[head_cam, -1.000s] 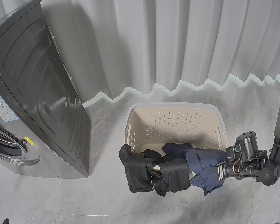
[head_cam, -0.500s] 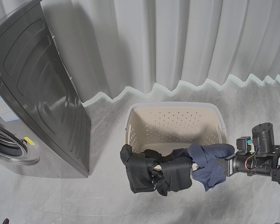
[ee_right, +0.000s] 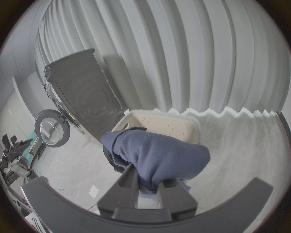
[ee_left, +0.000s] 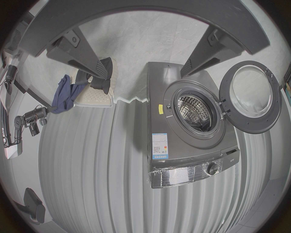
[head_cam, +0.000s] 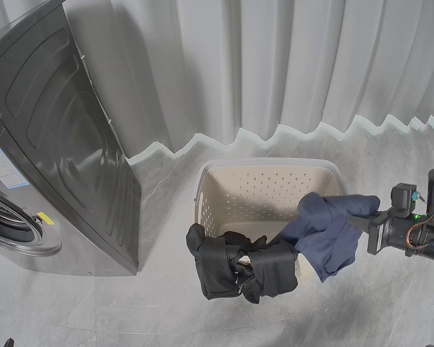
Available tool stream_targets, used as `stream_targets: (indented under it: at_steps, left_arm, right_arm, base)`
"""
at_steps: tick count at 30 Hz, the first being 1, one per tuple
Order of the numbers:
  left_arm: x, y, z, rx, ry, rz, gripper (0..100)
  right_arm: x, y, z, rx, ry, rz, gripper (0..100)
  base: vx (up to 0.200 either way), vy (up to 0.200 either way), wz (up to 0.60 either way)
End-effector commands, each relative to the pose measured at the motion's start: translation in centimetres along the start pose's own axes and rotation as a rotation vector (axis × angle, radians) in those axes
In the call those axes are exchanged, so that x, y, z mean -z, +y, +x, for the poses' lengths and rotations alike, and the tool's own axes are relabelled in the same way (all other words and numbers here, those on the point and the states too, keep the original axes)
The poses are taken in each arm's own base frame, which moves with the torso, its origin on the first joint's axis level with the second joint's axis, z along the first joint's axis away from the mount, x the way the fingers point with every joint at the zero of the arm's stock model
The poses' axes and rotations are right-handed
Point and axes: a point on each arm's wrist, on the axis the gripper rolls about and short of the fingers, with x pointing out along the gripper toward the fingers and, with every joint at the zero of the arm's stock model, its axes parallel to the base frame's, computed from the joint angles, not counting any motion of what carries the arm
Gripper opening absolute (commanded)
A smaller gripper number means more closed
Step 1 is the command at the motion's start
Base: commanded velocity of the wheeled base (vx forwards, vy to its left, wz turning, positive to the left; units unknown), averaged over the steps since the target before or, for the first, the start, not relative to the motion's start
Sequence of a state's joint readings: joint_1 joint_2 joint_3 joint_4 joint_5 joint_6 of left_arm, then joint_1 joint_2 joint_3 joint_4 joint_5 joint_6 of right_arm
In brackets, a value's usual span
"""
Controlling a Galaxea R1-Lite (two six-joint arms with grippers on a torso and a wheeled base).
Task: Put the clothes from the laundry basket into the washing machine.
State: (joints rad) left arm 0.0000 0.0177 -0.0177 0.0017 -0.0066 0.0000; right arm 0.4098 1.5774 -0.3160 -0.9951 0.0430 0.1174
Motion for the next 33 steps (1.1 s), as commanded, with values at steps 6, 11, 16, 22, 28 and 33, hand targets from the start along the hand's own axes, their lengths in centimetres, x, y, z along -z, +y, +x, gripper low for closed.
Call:
stream_targets:
  at_steps: [6, 11, 16, 22, 28, 33]
  left_arm:
    - [0.5, 0.0, 0.0, -0.002, 0.006, -0.002, 100]
    - [0.5, 0.0, 0.0, -0.002, 0.006, -0.003, 100]
    - [0.5, 0.0, 0.0, -0.002, 0.006, -0.009, 100]
    - [0.5, 0.0, 0.0, -0.002, 0.006, -0.009, 100]
    - [0.5, 0.0, 0.0, -0.002, 0.006, -0.009, 100]
    - [0.5, 0.0, 0.0, -0.002, 0.006, -0.009, 100]
  right_arm:
    - [-5.6, 1.3, -4.0, -0.051, -0.263, -0.021, 0]
    - [-7.0, 2.2, -5.8, -0.092, -0.305, -0.025, 0]
    - [-7.7, 2.6, -7.2, -0.102, -0.322, -0.025, 0]
    - [-8.1, 3.0, -7.8, -0.123, -0.346, -0.026, 0]
    - [-8.2, 3.3, -7.9, -0.142, -0.356, -0.028, 0]
    - [-8.4, 3.5, -7.9, -0.155, -0.363, -0.029, 0]
  base:
    - [0.000, 0.000, 0.00]
    - [-0.040, 0.000, 0.00]
    - [-0.200, 0.000, 0.00]
    - [-0.200, 0.000, 0.00]
    - [-0.133, 0.000, 0.00]
    - [0.000, 0.000, 0.00]
